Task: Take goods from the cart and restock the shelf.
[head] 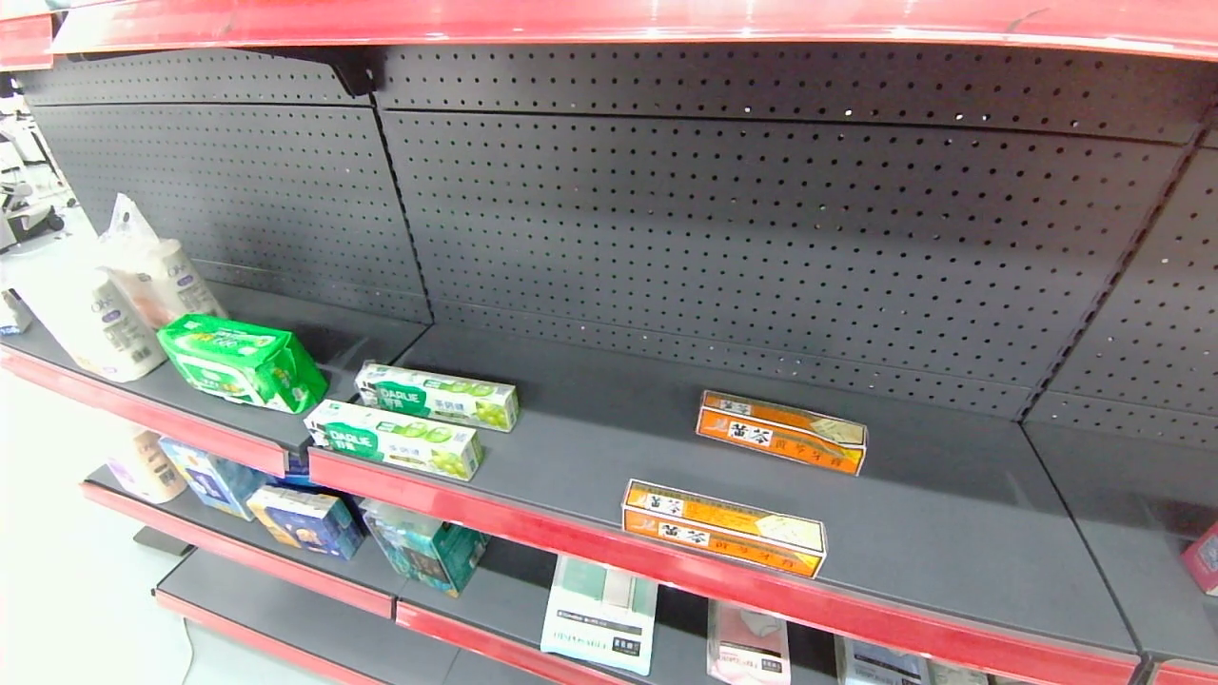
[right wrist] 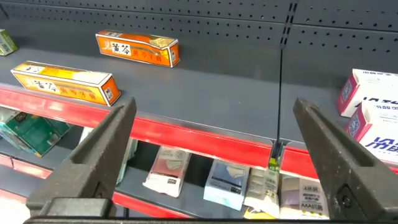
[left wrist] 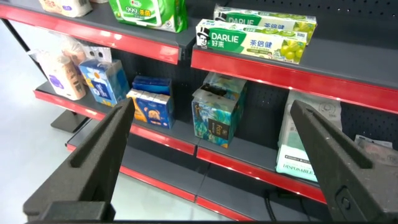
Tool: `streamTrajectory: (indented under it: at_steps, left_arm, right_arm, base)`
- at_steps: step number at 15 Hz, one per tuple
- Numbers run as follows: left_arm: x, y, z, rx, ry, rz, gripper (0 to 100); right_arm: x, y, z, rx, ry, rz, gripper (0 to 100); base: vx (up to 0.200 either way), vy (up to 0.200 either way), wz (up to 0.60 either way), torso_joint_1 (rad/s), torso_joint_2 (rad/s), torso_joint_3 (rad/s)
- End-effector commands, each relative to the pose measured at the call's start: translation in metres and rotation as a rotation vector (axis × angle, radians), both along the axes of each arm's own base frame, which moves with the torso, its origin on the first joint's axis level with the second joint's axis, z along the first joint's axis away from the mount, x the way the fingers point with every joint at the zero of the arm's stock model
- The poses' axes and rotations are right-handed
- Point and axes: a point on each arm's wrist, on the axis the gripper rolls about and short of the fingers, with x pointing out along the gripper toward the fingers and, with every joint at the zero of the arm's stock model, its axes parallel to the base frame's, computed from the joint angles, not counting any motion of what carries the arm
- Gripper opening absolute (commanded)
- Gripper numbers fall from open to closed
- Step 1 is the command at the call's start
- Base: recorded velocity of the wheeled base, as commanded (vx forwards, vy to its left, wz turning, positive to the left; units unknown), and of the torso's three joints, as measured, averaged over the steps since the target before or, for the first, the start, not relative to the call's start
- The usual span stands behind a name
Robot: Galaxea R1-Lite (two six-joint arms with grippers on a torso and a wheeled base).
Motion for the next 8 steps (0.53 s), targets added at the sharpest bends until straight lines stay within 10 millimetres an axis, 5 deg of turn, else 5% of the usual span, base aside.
streamTrajectory:
  at_steps: [1, 5, 8]
  left_arm:
    - [0.0001, 0.0000, 0.0001, 0.000, 0.000, 0.002, 100]
    - [0.0001, 0.0000, 0.0001, 0.000, 0.000, 0.002, 100]
    - [0.0001, 0.0000, 0.0001, 0.000, 0.000, 0.000, 100]
  right_arm:
    - [0.0001, 0.0000, 0.0000, 0.000, 0.002, 0.001, 100]
    - [0.0001, 0.0000, 0.0000, -0.003, 0.002, 0.002, 100]
    - [0.0001, 0.0000, 0.0000, -0.003, 0.002, 0.002, 100]
  base:
    - [0.000, 0.000, 0.00, 0.000, 0.00, 0.000]
    - [0.000, 0.000, 0.00, 0.000, 0.00, 0.000]
    - [0.000, 0.000, -0.60, 0.001, 0.00, 0.001]
